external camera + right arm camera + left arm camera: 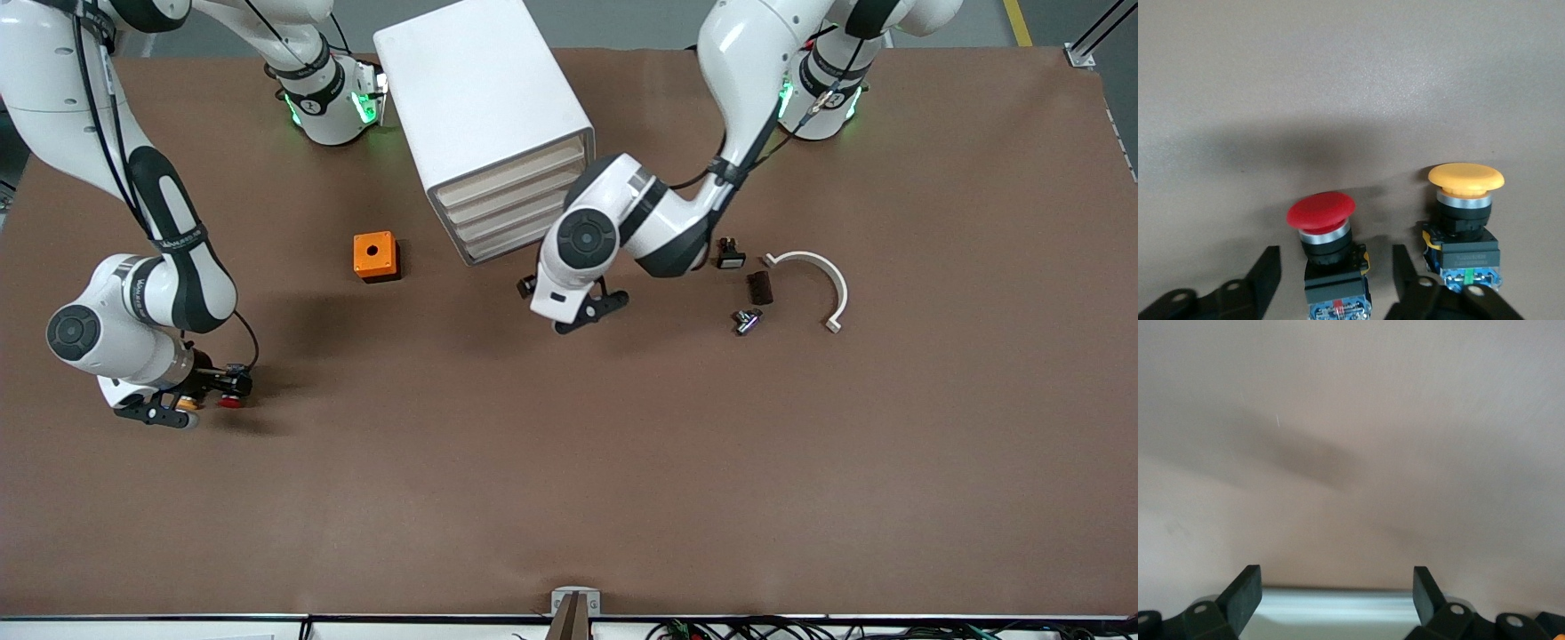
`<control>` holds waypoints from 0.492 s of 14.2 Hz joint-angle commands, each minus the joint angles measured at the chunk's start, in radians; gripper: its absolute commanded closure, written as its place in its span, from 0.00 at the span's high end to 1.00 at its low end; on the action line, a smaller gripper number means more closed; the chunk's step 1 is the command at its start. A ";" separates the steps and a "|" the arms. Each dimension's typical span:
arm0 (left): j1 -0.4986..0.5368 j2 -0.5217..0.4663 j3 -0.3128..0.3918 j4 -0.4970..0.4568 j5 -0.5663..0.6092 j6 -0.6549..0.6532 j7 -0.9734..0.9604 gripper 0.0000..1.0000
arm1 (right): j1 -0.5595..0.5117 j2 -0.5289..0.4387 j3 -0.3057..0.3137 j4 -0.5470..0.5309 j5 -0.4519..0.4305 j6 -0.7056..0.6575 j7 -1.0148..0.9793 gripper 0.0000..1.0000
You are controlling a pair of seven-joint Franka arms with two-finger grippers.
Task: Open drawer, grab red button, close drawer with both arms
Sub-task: 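Release the red button with the right gripper while the left gripper withdraws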
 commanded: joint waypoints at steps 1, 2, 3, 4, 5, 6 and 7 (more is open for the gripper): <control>0.064 -0.082 -0.003 -0.032 0.044 -0.017 0.123 1.00 | -0.015 -0.015 0.017 0.009 -0.009 -0.029 -0.023 1.00; 0.095 -0.100 -0.003 -0.032 0.044 -0.029 0.172 1.00 | -0.015 -0.026 0.017 0.010 -0.009 -0.037 -0.023 1.00; 0.135 -0.116 -0.005 -0.032 0.044 -0.043 0.232 1.00 | -0.012 -0.033 0.017 0.013 -0.009 -0.051 -0.023 1.00; 0.161 -0.134 -0.005 -0.038 0.044 -0.052 0.282 1.00 | -0.011 -0.039 0.017 0.024 -0.009 -0.072 -0.023 1.00; 0.196 -0.155 -0.005 -0.049 0.044 -0.072 0.330 1.00 | -0.012 -0.044 0.017 0.033 -0.009 -0.095 -0.024 1.00; 0.230 -0.178 -0.005 -0.060 0.044 -0.084 0.368 1.00 | -0.011 -0.058 0.018 0.044 -0.009 -0.126 -0.024 1.00; 0.262 -0.209 -0.006 -0.084 0.044 -0.092 0.411 1.00 | -0.011 -0.073 0.018 0.049 -0.009 -0.153 -0.024 1.00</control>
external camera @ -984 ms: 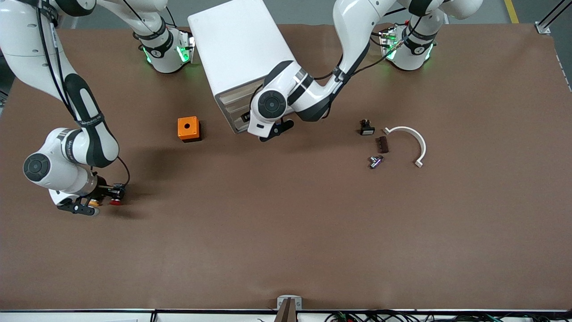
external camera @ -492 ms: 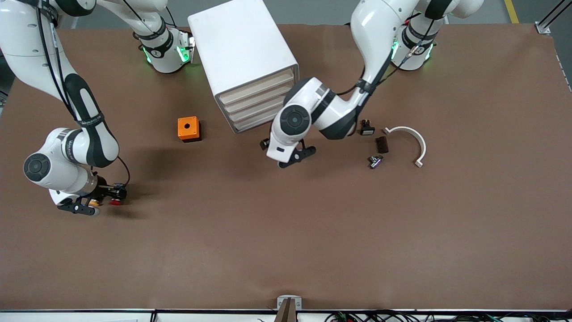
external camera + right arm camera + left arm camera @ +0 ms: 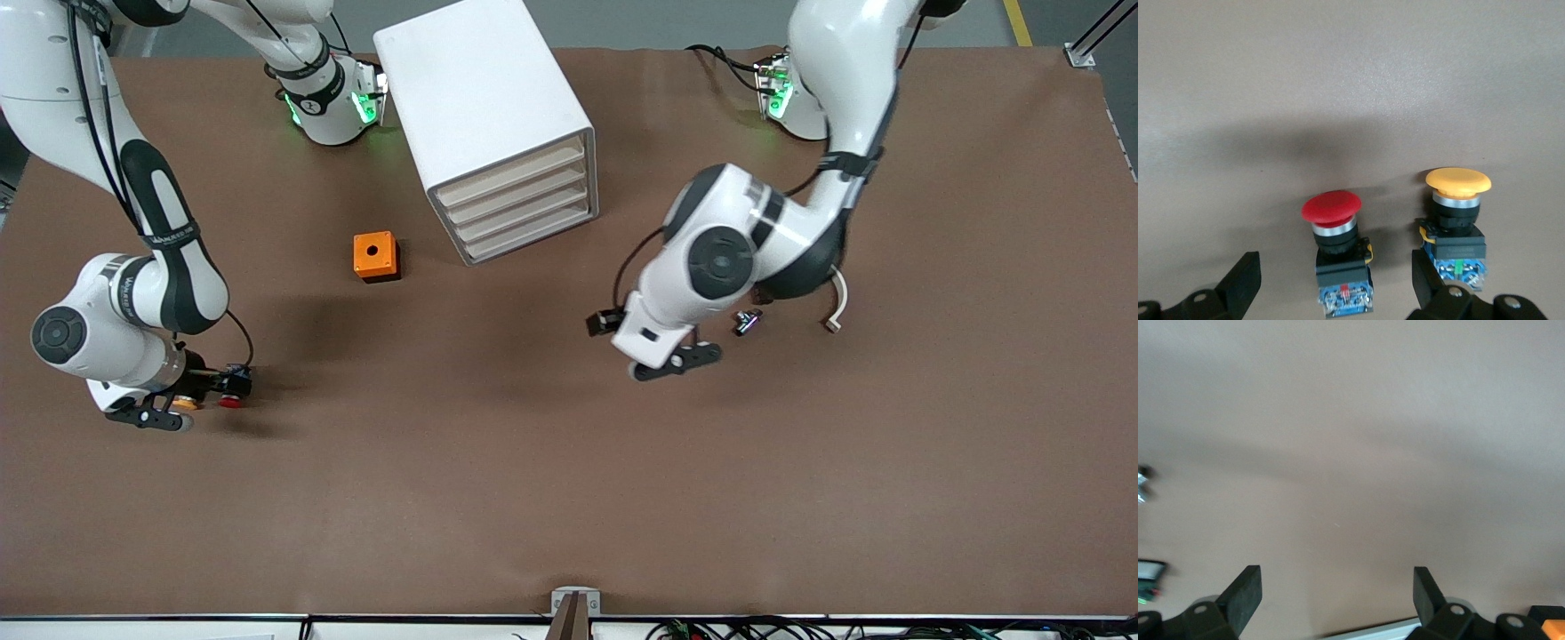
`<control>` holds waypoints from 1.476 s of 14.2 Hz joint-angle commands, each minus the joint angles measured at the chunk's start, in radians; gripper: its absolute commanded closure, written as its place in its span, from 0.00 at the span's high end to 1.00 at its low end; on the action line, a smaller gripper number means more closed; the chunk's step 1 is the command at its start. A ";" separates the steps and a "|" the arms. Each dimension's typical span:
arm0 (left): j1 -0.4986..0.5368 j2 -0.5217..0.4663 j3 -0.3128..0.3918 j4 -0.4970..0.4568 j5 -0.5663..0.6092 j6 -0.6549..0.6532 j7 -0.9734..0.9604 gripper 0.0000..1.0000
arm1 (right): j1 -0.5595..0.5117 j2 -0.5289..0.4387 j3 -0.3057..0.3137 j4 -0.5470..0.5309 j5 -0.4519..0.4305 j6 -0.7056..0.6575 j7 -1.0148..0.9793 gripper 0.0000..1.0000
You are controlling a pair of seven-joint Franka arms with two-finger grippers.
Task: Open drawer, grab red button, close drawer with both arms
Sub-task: 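Release the red button with the right gripper while the left gripper withdraws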
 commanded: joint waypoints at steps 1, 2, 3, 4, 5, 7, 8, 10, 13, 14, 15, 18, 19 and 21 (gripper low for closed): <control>0.091 -0.114 -0.011 -0.089 0.017 -0.034 0.129 1.00 | -0.011 -0.066 0.014 0.006 -0.009 -0.083 -0.009 1.00; 0.117 -0.132 -0.011 -0.093 0.017 -0.059 0.177 1.00 | -0.010 -0.085 0.014 0.006 -0.009 -0.101 -0.014 1.00; 0.140 -0.148 -0.008 -0.091 0.019 -0.083 0.217 1.00 | -0.010 -0.109 0.014 0.006 -0.009 -0.126 -0.025 1.00; 0.176 -0.160 -0.009 -0.090 0.025 -0.094 0.257 1.00 | -0.010 -0.140 0.014 0.006 -0.006 -0.167 -0.028 1.00; 0.208 -0.180 -0.011 -0.091 0.025 -0.106 0.304 1.00 | -0.010 -0.171 0.014 0.007 -0.004 -0.204 -0.029 1.00; 0.251 -0.215 -0.005 -0.093 0.043 -0.154 0.363 1.00 | -0.010 -0.240 0.016 0.012 -0.004 -0.282 -0.031 1.00; 0.287 -0.237 -0.008 -0.093 0.083 -0.181 0.369 1.00 | -0.008 -0.267 0.016 0.020 -0.001 -0.326 -0.031 1.00; 0.326 -0.264 -0.009 -0.093 0.146 -0.232 0.403 1.00 | -0.006 -0.318 0.017 0.053 0.002 -0.438 -0.029 1.00; 0.357 -0.280 -0.005 -0.093 0.193 -0.243 0.434 1.00 | 0.018 -0.398 0.017 0.084 0.002 -0.569 -0.028 1.00; 0.378 -0.293 -0.005 -0.096 0.199 -0.249 0.444 1.00 | 0.023 -0.430 0.017 0.084 0.003 -0.590 -0.028 1.00; 0.403 -0.310 -0.006 -0.115 0.204 -0.255 0.454 1.00 | 0.032 -0.456 0.017 0.086 0.002 -0.607 -0.028 1.00; 0.464 -0.368 -0.012 -0.168 0.244 -0.252 0.510 1.00 | 0.052 -0.498 0.017 0.130 0.002 -0.693 -0.029 1.00; 0.482 -0.393 -0.013 -0.181 0.242 -0.251 0.542 1.00 | 0.065 -0.507 0.017 0.156 -0.001 -0.721 -0.029 1.00; 0.484 -0.434 0.009 -0.215 0.241 -0.249 0.599 1.00 | 0.078 -0.508 0.016 0.204 -0.009 -0.759 -0.031 1.00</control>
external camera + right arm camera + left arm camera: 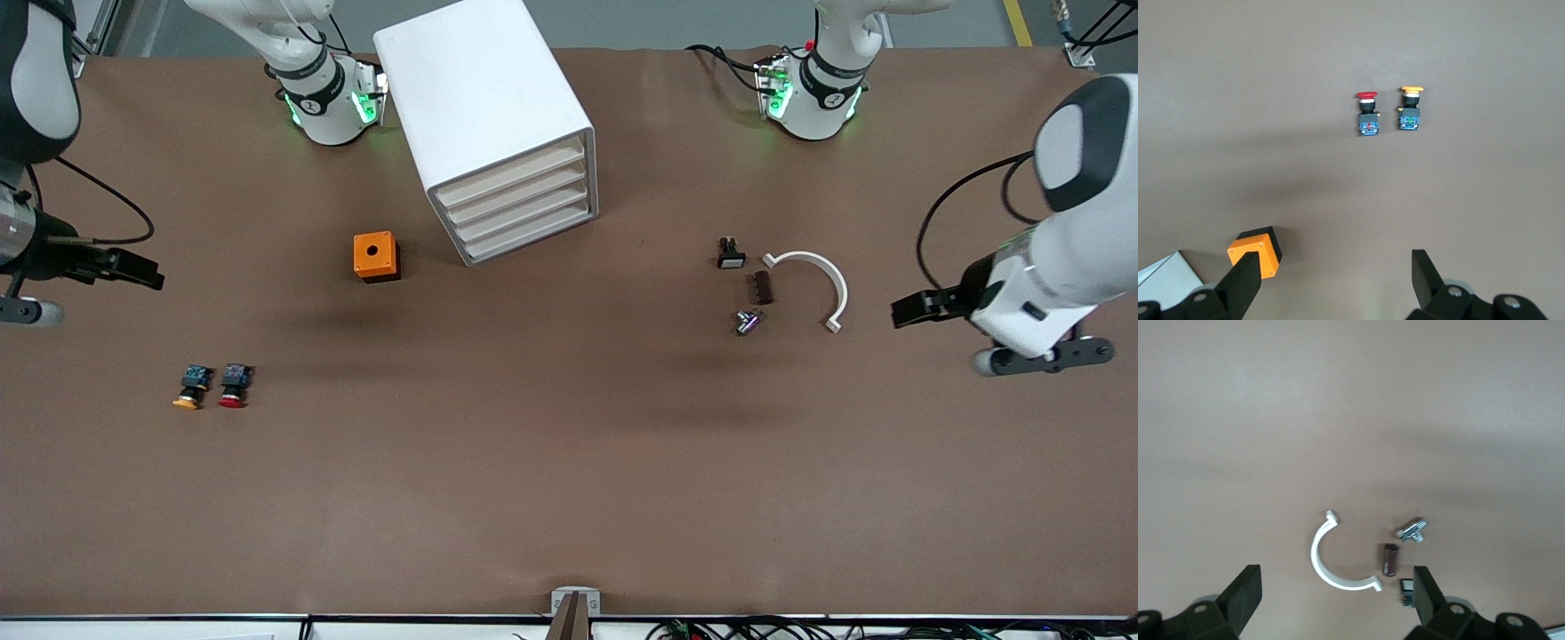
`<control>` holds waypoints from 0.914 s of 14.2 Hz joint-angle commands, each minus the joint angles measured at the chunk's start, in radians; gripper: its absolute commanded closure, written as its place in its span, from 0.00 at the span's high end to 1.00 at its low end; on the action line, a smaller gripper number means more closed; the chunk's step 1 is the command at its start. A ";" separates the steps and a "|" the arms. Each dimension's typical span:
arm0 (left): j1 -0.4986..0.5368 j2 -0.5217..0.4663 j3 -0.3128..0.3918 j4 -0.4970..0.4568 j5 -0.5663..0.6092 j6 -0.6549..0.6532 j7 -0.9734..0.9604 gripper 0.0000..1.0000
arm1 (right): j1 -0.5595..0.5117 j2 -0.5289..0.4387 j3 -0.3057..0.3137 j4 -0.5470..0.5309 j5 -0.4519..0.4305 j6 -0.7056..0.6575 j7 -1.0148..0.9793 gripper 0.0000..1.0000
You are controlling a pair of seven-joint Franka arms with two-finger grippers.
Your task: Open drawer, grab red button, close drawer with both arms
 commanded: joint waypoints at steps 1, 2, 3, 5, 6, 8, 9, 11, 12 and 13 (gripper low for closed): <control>-0.003 -0.096 0.032 -0.090 0.019 0.004 0.046 1.00 | 0.016 -0.002 -0.003 0.057 -0.009 -0.047 -0.007 1.00; -0.004 -0.117 0.041 -0.108 0.019 0.009 0.047 1.00 | 0.016 -0.002 -0.003 0.057 -0.009 -0.046 -0.003 1.00; -0.007 -0.126 0.042 -0.122 0.019 0.018 0.048 1.00 | 0.016 0.000 -0.003 0.060 -0.006 -0.041 0.005 1.00; -0.024 -0.140 0.051 -0.136 0.017 0.021 0.048 1.00 | 0.031 0.006 -0.005 0.094 -0.006 -0.047 0.005 1.00; -0.033 -0.152 0.054 -0.145 0.017 0.021 0.048 1.00 | 0.033 0.009 -0.006 0.111 -0.003 -0.049 0.004 1.00; -0.032 -0.189 0.054 -0.179 0.013 0.041 0.048 1.00 | 0.028 0.011 -0.009 0.142 0.000 -0.049 0.004 1.00; -0.030 -0.217 0.054 -0.212 0.009 0.066 0.048 1.00 | 0.027 0.011 -0.011 0.152 0.000 -0.050 0.004 1.00; -0.021 -0.254 0.054 -0.242 0.009 0.087 0.048 1.00 | 0.028 0.009 -0.013 0.204 -0.012 -0.095 0.005 1.00; -0.020 -0.267 0.054 -0.242 0.008 0.087 0.048 1.00 | 0.027 0.009 -0.013 0.211 -0.012 -0.119 0.008 1.00; -0.021 -0.271 0.054 -0.239 0.008 0.087 0.046 1.00 | 0.018 0.009 -0.014 0.211 0.001 -0.145 0.008 1.00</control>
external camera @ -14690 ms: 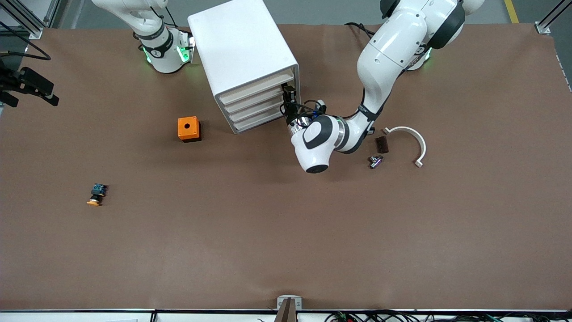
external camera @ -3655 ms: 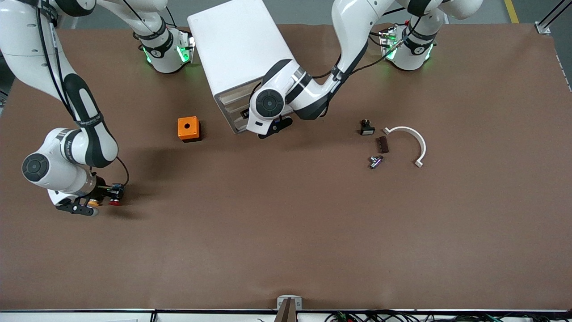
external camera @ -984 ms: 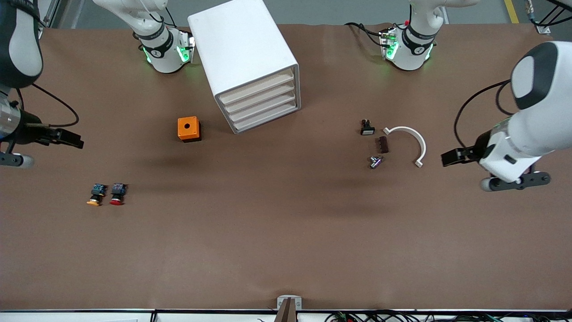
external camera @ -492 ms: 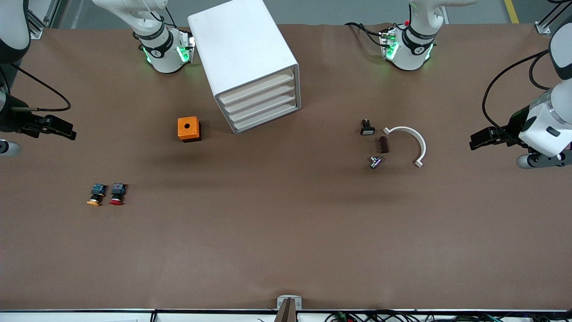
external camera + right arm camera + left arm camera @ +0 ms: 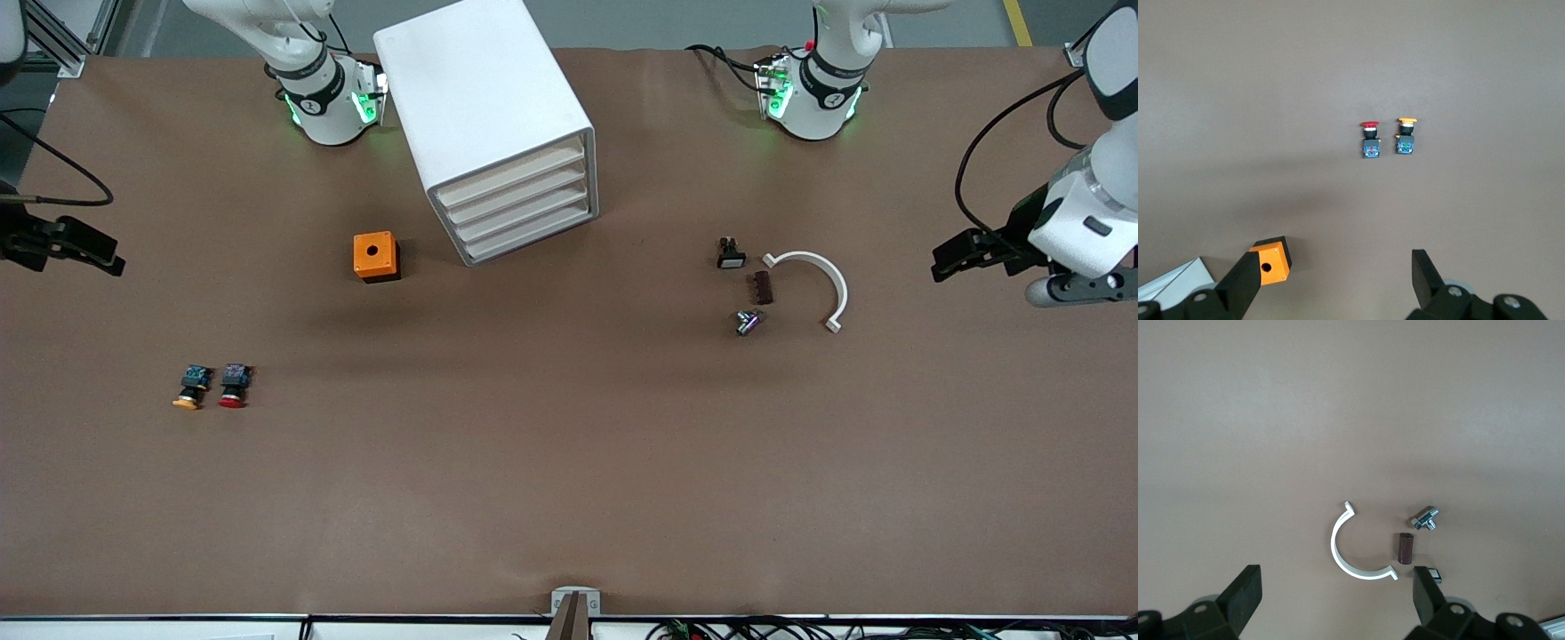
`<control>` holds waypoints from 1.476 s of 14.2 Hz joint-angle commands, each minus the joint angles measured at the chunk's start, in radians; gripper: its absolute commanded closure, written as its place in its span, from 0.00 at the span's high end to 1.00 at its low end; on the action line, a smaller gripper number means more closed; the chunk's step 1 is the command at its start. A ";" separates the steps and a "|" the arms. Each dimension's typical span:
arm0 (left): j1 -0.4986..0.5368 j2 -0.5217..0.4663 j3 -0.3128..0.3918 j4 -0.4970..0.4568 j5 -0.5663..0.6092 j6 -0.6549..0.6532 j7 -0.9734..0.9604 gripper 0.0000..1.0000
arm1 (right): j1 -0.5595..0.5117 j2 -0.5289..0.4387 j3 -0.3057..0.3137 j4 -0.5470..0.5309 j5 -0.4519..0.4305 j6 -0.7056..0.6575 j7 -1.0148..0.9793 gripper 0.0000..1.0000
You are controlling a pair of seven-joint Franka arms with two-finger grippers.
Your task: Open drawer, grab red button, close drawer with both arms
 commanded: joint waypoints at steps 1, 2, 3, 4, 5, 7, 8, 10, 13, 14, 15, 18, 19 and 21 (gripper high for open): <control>-0.005 -0.054 0.009 -0.044 0.009 0.025 0.012 1.00 | -0.011 0.012 -0.004 0.038 0.002 -0.079 0.006 1.00; -0.005 -0.054 0.009 -0.036 0.009 0.025 0.012 1.00 | -0.014 0.006 -0.002 0.038 0.003 -0.085 0.006 1.00; -0.005 -0.054 0.009 -0.029 0.009 0.020 0.008 1.00 | -0.012 -0.004 -0.002 0.038 0.003 -0.095 0.004 1.00; -0.007 -0.054 0.007 -0.024 0.009 0.013 0.008 1.00 | -0.011 -0.022 0.002 0.040 0.003 -0.092 0.003 1.00; -0.007 -0.054 0.006 -0.022 0.011 0.003 0.010 1.00 | -0.011 -0.033 0.002 0.040 0.003 -0.090 0.003 1.00; -0.005 -0.054 0.007 -0.009 0.011 -0.018 0.016 1.00 | -0.015 -0.042 -0.001 0.035 0.005 -0.093 -0.009 1.00; -0.004 -0.053 0.009 0.010 0.011 -0.036 0.039 1.00 | -0.018 -0.057 -0.002 0.017 0.005 -0.096 -0.012 1.00; 0.028 -0.052 0.009 0.049 0.008 -0.059 0.093 1.00 | -0.018 -0.114 -0.004 -0.058 0.005 -0.079 -0.046 1.00; 0.030 -0.051 0.009 0.063 0.008 -0.069 0.085 1.00 | -0.023 -0.172 -0.005 -0.136 0.022 -0.059 -0.046 1.00; 0.030 -0.051 0.009 0.063 0.008 -0.069 0.088 1.00 | -0.023 -0.198 -0.004 -0.173 0.023 -0.038 -0.046 1.00; 0.028 -0.049 0.007 0.063 0.008 -0.070 0.090 1.00 | -0.021 -0.233 -0.004 -0.219 0.023 -0.012 -0.046 1.00; 0.025 -0.048 0.002 0.063 0.009 -0.076 0.081 1.00 | -0.017 -0.293 -0.004 -0.299 0.023 0.026 -0.046 1.00; 0.025 -0.048 0.001 0.063 0.009 -0.084 0.081 1.00 | -0.017 -0.298 -0.004 -0.302 0.023 0.028 -0.046 1.00; 0.025 -0.048 0.001 0.070 0.009 -0.101 0.081 1.00 | -0.015 -0.309 -0.002 -0.316 0.023 0.034 -0.046 1.00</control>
